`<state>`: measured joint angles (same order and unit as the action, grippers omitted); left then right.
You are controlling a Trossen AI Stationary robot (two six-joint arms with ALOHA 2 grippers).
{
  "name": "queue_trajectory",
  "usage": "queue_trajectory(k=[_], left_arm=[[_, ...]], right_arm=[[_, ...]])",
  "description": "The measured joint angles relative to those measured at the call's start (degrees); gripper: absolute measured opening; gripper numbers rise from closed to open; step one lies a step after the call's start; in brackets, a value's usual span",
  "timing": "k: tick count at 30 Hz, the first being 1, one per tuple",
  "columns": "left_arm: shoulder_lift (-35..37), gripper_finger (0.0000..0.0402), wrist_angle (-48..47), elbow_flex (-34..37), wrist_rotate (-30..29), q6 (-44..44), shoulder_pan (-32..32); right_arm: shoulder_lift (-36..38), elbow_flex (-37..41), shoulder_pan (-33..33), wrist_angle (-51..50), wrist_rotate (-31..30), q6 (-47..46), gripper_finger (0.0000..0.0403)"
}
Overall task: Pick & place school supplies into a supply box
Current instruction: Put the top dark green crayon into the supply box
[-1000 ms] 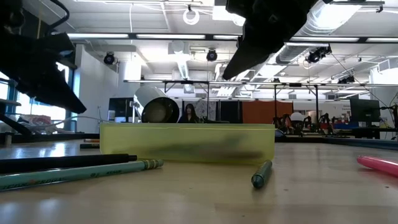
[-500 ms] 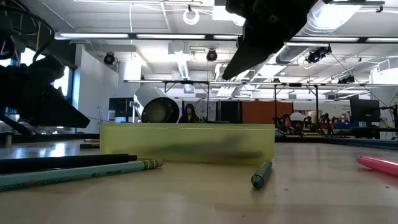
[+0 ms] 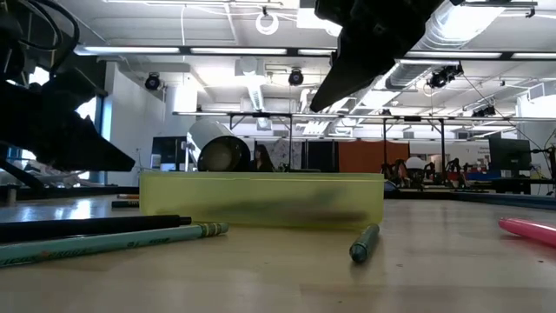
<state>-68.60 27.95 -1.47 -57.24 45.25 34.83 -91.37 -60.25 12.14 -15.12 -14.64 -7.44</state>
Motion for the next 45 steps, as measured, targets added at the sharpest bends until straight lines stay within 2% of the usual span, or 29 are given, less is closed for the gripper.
queue_trajectory(k=[10,13,15,19,26,31,38,45], left_arm=[[-12.64,0.0168,9.24,-0.54,0.19,0.64,0.00],[-16.20,0.0168,9.76,-0.57,-1.40,2.02,-0.11],[-18.57,0.0168,10.10,-0.57,-1.09,4.06,-1.37],[-22.92,0.0168,13.80,-0.88,4.07,4.30,-5.70],[-31.27,0.0168,21.19,-5.23,7.69,-3.86,-12.54],[-37.64,0.0168,24.48,-8.86,9.15,-4.91,-16.12],[-45.45,0.0168,26.12,-11.14,3.66,-1.94,-13.34],[-44.59,0.0168,25.42,-6.85,0.07,1.87,-7.60]], right_arm=[[0.00,0.00,0.00,0.43,0.03,0.00,0.0114],[0.00,0.00,-0.04,0.53,0.03,0.02,0.0114],[0.00,0.00,-0.05,0.68,0.03,0.29,0.0114],[0.00,0.00,-0.09,0.66,0.04,0.42,0.0114],[0.00,0.00,-0.09,0.66,0.03,1.49,0.0114],[0.00,0.00,-0.09,0.61,0.05,1.51,0.0114],[0.00,0.00,-0.11,0.21,0.05,1.92,0.0114],[0.00,0.00,-0.09,-0.04,0.21,3.91,0.0114]])
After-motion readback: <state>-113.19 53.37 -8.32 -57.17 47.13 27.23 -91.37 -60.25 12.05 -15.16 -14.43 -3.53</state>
